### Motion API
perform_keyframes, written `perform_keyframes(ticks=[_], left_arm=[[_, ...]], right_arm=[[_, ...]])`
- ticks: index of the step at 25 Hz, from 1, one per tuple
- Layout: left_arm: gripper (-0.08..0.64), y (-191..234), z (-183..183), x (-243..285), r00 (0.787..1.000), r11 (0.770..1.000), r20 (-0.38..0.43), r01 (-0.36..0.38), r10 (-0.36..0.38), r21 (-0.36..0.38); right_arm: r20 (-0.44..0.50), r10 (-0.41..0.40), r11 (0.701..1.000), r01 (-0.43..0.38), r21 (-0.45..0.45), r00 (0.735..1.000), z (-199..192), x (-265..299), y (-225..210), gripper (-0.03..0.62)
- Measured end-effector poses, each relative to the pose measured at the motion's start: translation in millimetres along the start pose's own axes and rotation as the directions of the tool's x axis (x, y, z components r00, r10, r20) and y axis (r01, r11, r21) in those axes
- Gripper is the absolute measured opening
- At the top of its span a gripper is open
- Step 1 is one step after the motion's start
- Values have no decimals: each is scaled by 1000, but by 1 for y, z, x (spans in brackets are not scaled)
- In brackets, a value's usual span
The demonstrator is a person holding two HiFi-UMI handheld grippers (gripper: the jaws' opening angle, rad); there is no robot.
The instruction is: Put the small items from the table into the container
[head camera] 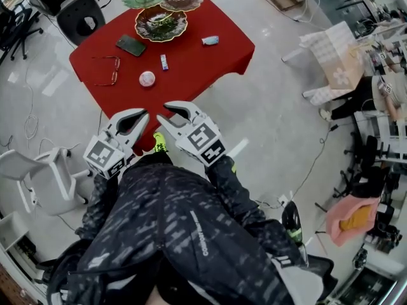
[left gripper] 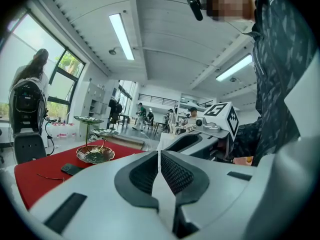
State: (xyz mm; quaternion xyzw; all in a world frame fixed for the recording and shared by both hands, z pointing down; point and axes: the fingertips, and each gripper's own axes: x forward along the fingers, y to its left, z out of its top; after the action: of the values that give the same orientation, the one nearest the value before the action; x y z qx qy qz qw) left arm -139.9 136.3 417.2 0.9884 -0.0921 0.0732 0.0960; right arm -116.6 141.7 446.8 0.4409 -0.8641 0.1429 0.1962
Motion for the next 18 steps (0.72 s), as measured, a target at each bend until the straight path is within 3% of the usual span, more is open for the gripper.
perform_keyframes(ticks=[11,18], left_arm=[[23,56,1,27,1000,999,-6,21,-21,-26],[23,76,-1,29,1000,999,-5,-6,6,-38]], right_arm=[[-42,9,999,-10,-32,999,12,55,-48,154],[-82,36,997,-41,-61,996,9,75,-55,180]])
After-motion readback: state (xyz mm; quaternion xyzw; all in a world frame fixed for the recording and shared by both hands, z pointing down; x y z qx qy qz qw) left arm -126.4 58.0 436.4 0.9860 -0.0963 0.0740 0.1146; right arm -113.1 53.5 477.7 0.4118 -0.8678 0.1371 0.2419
